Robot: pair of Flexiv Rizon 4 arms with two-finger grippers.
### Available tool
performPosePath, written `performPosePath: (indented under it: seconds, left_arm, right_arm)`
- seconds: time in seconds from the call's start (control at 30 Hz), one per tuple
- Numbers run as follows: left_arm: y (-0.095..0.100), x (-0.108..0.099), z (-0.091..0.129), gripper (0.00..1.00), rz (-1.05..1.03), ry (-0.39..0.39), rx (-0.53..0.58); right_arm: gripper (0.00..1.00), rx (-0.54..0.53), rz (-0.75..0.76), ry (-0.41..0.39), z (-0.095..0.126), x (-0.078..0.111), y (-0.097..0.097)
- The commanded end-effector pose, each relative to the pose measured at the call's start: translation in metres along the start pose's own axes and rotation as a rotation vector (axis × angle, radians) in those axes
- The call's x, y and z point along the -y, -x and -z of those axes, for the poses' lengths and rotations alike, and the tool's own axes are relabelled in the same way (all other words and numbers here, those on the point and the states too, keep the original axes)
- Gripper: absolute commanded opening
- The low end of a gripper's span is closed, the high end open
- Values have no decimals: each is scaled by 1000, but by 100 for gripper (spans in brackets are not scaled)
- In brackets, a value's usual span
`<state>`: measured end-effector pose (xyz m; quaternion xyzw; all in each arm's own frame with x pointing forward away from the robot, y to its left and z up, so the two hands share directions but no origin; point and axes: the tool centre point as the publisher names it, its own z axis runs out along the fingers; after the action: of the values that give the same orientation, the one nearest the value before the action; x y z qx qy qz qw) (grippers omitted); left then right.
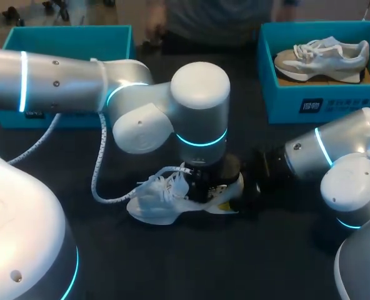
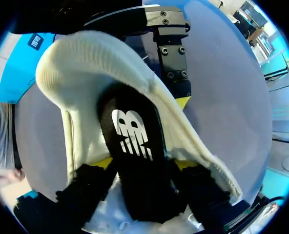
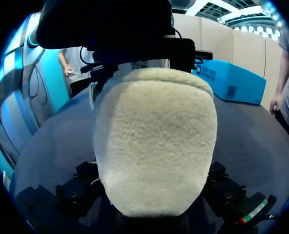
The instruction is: Take the shoe out of the shoebox, open the shoe tongue, remove and reinsert the insole, then place the shoe into the shoebox
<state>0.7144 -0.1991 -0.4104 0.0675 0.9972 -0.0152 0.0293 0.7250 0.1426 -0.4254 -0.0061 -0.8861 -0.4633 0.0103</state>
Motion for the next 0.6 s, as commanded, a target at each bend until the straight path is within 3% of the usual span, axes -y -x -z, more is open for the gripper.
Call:
performPosePath:
  seconds: [0.03,0.1,0.6]
  left_arm:
    - [6,-1,-22,6,7,-4,7]
    - [7,-2,-22,0,10,-3,8]
    - [19,-17,14,0,48,-26,47]
  right_arm:
    - [0,-1,-2,-4,-1,-1,2]
    - [0,-1,-2,-4,-1,-1,2]
    - [0,-1,-2,-4,-1,-1,2]
